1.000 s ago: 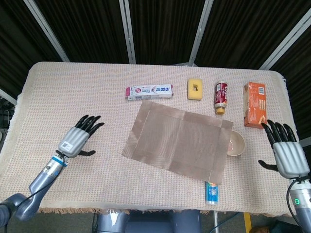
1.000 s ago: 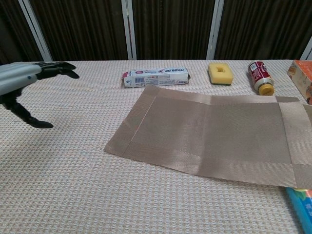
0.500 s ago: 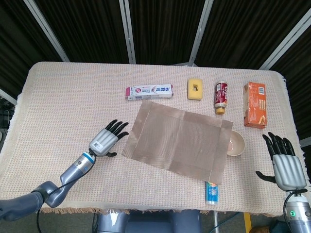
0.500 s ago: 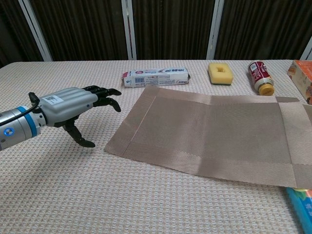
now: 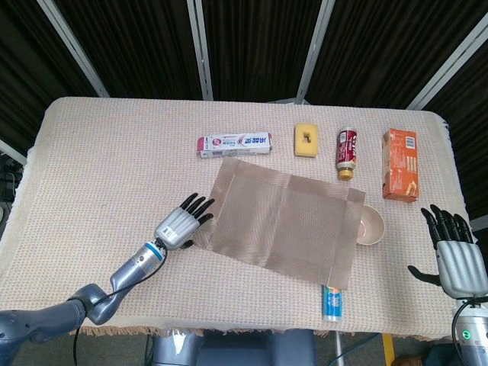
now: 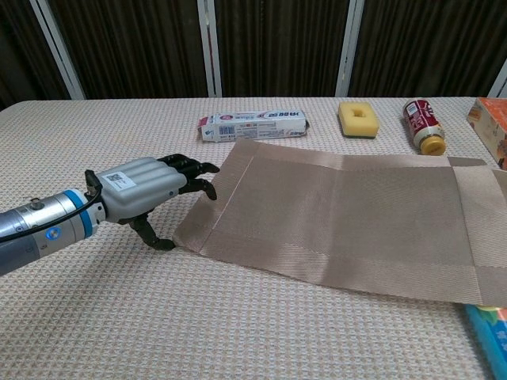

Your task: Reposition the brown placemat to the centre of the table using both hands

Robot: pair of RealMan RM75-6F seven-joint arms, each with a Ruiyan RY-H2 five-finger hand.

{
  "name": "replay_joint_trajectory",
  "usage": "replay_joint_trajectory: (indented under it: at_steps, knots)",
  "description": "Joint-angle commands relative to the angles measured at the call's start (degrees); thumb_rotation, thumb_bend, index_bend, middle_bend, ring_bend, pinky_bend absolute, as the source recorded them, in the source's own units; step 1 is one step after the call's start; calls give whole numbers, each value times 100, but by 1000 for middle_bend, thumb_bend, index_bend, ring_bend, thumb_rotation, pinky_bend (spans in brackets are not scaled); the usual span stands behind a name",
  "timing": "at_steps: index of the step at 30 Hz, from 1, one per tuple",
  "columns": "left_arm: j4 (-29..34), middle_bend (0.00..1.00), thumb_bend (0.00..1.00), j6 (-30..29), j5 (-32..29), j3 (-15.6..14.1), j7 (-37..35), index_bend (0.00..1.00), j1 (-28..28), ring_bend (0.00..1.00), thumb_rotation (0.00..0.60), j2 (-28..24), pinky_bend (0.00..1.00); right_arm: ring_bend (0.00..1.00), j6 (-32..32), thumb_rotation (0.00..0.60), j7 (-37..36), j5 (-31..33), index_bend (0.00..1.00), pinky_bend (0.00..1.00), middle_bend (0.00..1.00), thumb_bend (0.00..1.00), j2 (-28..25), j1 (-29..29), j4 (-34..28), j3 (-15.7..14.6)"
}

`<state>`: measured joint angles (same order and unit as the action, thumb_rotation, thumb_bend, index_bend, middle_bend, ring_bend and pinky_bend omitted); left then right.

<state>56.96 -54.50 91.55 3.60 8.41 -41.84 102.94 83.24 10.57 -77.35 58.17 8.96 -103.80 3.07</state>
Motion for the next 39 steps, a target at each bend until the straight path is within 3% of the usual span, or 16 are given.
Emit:
replay_joint_trajectory:
  at_steps: [1,12,19,30,39]
  knots:
    - [-39,0,202,22,-40,-11,72,223,-48,0,600,73,0,0,-12,600,2,-3,0,0,0,0,6,-10,11,11]
    - [34,0,403,8,-137,28,176,282,-158,0,600,68,0,0,-48,600,-35,-44,0,0,0,0,-15,-51,7,51]
    - [186,0,406,-13,-245,96,257,324,-204,0,600,5,0,0,-35,600,-68,-84,0,0,0,0,-41,-81,-8,82]
    - [212,0,448,-15,-432,80,301,647,-177,0,600,223,0,0,-21,600,-169,-218,0,0,0,0,-97,-123,-23,94]
    - [607,0,524,-218,-410,-58,208,689,-17,0,600,9,0,0,5,600,-195,-315,0,0,0,0,-124,-169,-42,83]
